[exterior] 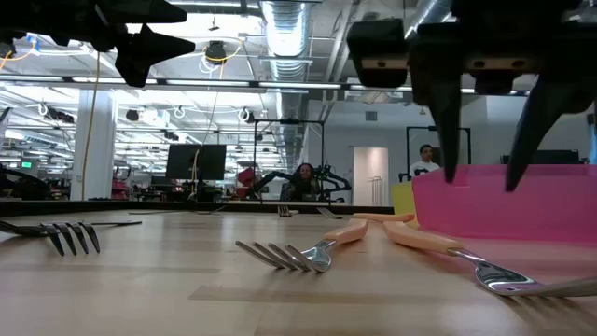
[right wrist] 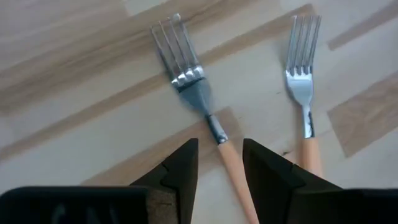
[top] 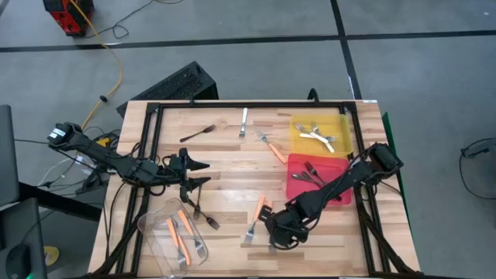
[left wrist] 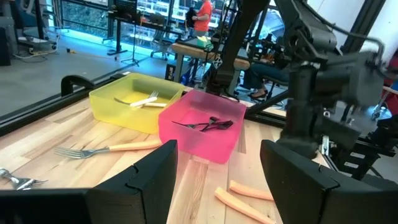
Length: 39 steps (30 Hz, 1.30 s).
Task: Sort silverware by color (type)
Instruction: Put the orange fork into the transparent bin
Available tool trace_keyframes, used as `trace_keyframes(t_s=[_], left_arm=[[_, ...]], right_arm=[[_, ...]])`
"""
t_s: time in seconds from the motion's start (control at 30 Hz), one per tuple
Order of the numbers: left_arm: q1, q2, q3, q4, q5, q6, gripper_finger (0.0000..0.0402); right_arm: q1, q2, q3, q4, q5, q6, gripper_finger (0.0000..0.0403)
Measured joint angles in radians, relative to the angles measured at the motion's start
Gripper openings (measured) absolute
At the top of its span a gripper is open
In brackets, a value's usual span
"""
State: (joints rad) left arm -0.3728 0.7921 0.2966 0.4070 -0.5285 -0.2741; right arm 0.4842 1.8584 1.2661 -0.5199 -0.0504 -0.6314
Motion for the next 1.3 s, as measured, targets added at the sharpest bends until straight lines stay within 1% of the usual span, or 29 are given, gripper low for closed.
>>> trace_keyframes(t_s=[0.07, 0.17, 0.27, 0.33, 0.4, 0.57, 0.83, 0.93, 1.17, 1.3], left_arm=[[0.0, 0.0, 0.0, -0.003, 0.0, 0.0, 0.0215], [0.0, 0.0, 0.0, -0.004, 0.0, 0.0, 0.0215], [0.0, 0.0, 0.0, -0.009, 0.0, 0.0, 0.0215], [0.0, 0.0, 0.0, -0.008, -0.001, 0.0, 0.0215], [0.0, 0.0, 0.0, -0.009, -0.001, 0.0, 0.0215], [0.0, 0.0, 0.0, -0.012, -0.001, 0.0, 0.0215], [0.0, 0.0, 0.0, -0.021, -0.002, 0.0, 0.0215], [0.0, 0.0, 0.0, -0.024, -0.002, 0.0, 0.0215], [0.0, 0.0, 0.0, -0.029, -0.002, 0.0, 0.0215], [0.0, 0.0, 0.0, -0.029, -0.002, 0.0, 0.0215]], right_arm=[[-0.011, 0.007, 0.008, 0.045, -0.001, -0.024, 0.0149], [-0.024, 0.014, 0.007, 0.025, -0.003, -0.053, 0.0149], [-0.04, 0.028, 0.014, 0.056, -0.005, -0.096, 0.0149], [-0.049, 0.038, 0.01, 0.041, -0.006, -0.103, 0.0149], [-0.051, 0.05, 0.008, 0.034, -0.03, -0.112, 0.0149], [-0.055, 0.103, 0.01, 0.019, -0.043, -0.201, 0.0149], [-0.056, 0.155, 0.054, -0.039, -0.042, -0.208, 0.0149], [-0.058, 0.155, 0.054, -0.041, -0.038, -0.208, 0.0136], [-0.078, 0.157, 0.053, -0.061, -0.061, -0.147, 0.0081], [-0.088, 0.157, 0.052, -0.063, -0.062, -0.113, 0.0068]])
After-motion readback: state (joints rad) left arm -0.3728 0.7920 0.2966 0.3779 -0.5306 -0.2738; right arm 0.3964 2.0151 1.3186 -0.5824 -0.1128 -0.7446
